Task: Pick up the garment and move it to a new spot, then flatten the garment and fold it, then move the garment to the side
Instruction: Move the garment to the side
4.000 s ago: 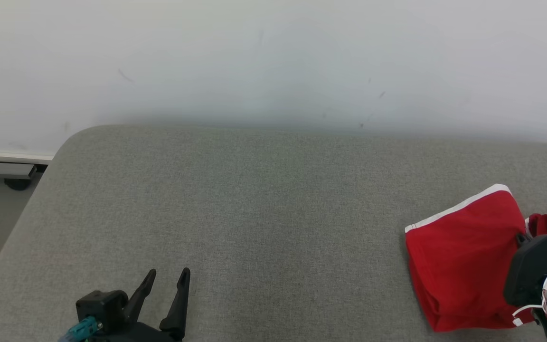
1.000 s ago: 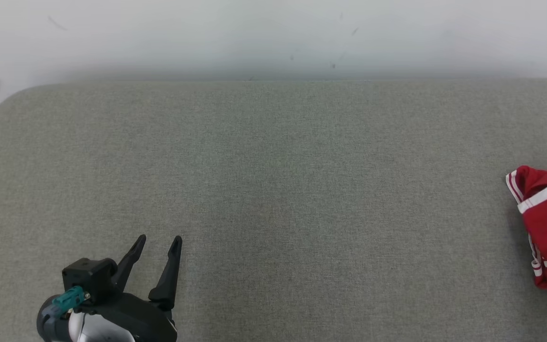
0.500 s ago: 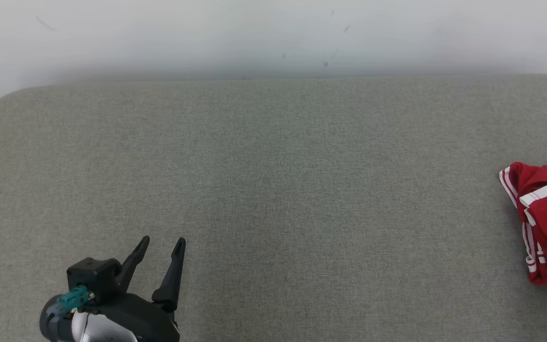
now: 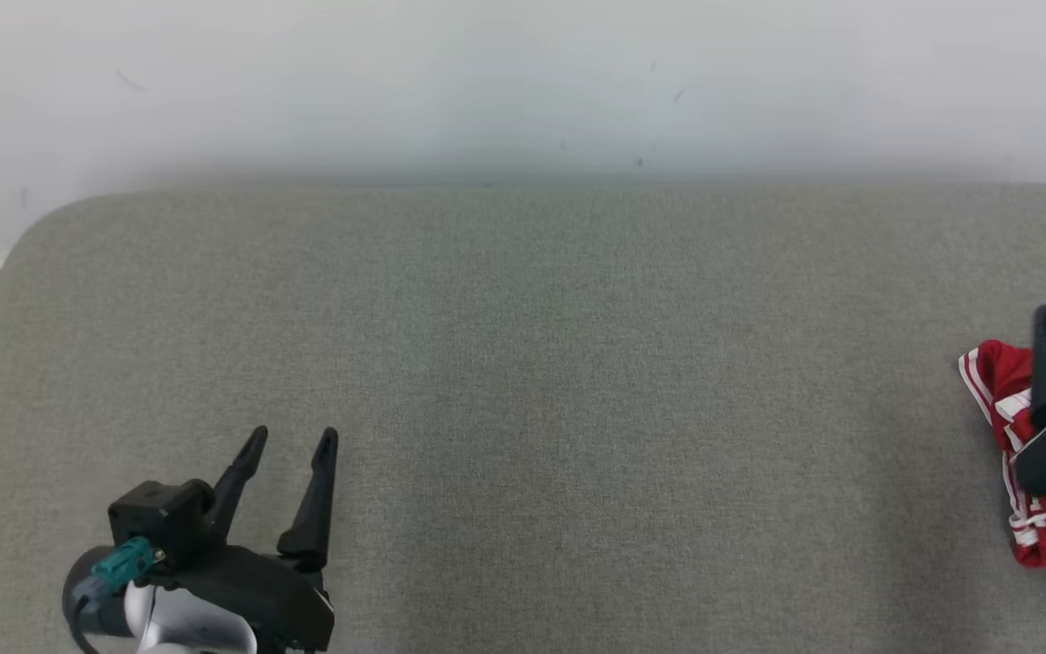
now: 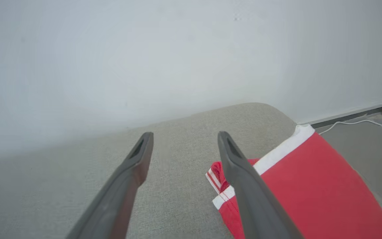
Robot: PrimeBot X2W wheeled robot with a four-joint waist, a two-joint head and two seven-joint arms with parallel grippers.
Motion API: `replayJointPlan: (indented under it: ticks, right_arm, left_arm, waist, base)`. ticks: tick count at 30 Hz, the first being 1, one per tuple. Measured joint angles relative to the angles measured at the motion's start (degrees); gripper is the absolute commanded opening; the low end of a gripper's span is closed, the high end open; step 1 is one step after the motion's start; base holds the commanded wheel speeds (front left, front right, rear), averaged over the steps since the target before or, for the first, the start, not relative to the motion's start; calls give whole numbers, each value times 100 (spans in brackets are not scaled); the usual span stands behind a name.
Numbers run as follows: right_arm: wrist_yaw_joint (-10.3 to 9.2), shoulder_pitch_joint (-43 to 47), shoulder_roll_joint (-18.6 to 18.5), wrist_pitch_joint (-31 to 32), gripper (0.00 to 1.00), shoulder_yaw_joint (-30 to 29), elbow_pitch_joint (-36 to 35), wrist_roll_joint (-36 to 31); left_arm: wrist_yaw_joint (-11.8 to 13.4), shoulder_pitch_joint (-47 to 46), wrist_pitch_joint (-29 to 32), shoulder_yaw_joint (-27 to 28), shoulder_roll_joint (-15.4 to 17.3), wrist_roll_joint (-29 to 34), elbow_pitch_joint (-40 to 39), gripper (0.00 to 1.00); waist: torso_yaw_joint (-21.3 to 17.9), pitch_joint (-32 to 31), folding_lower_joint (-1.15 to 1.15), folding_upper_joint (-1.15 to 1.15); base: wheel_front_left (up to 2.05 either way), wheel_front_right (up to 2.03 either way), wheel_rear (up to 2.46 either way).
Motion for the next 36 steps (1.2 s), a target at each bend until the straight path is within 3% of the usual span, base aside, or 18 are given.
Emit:
replayJointPlan:
  ticks: [6, 11, 36]
  right_arm:
    - [245, 428, 524, -482, 100, 230, 3, 219]
    - [334, 778, 836, -789, 100, 443, -123, 222]
    - [500, 1102, 871, -1325, 100, 1544, 107, 365]
  left_arm:
    - [3, -18, -208, 138, -12, 2, 104, 100]
    - [5, 79, -379, 252, -33, -13, 118, 100]
    - [56, 405, -611, 717, -219, -179, 270, 100]
  waist:
    - [61, -267, 0, 0]
    - [97, -486, 0, 0]
    - [315, -792, 0, 0]
  base:
    - [0, 0, 0]
    - [0, 0, 0]
    - [0, 0, 0]
